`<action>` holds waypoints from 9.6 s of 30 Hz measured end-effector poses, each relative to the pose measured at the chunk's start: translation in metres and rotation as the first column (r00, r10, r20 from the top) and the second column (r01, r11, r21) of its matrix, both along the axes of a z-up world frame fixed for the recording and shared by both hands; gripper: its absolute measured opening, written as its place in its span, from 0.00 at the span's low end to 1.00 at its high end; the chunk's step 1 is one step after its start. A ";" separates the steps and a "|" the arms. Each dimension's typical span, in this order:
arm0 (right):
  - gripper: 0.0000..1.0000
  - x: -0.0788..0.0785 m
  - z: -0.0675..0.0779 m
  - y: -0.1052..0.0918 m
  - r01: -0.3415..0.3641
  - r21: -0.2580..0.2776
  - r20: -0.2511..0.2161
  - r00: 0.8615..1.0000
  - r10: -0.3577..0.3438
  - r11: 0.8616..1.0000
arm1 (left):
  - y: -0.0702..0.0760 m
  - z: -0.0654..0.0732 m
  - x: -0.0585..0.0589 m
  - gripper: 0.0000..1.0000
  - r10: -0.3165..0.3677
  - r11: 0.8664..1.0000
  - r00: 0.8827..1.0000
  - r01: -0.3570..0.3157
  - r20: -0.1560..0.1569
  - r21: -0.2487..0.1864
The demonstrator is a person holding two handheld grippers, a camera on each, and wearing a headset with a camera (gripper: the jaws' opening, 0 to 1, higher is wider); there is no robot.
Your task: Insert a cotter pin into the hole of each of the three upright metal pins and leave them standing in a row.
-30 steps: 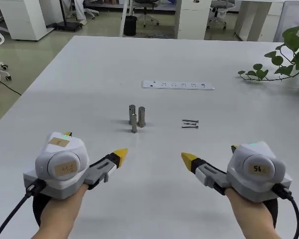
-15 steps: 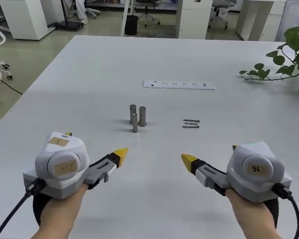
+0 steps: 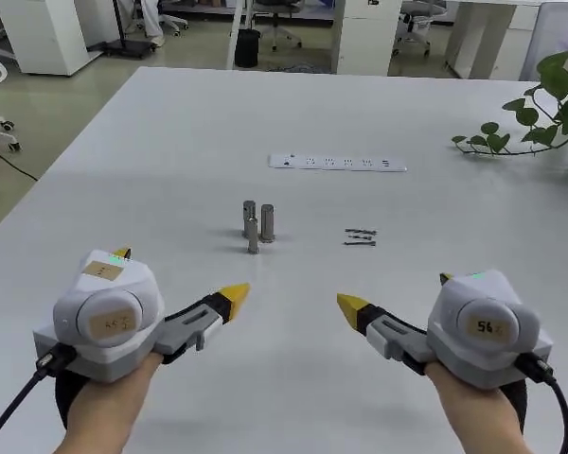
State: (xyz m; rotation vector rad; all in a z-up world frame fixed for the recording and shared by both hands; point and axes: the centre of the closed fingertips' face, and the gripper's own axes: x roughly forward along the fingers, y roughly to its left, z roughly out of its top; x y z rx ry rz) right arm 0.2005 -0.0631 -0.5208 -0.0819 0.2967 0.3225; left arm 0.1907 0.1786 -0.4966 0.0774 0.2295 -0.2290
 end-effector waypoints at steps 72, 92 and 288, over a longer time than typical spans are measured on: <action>0.62 0.026 0.018 0.003 -0.084 0.015 -0.086 0.993 0.085 0.996 | -0.050 -0.045 0.088 0.36 -0.235 0.968 0.958 0.246 -0.164 0.048; 0.54 0.027 -0.002 -0.002 -0.095 0.020 -0.111 0.989 0.097 0.995 | -0.065 -0.070 0.141 0.21 -0.321 0.942 0.923 0.335 -0.214 0.033; 0.03 0.180 -0.092 -0.002 -0.743 -0.283 -0.734 0.574 0.362 0.606 | -0.057 -0.032 0.010 0.90 -0.321 0.947 0.915 0.315 -0.243 -0.063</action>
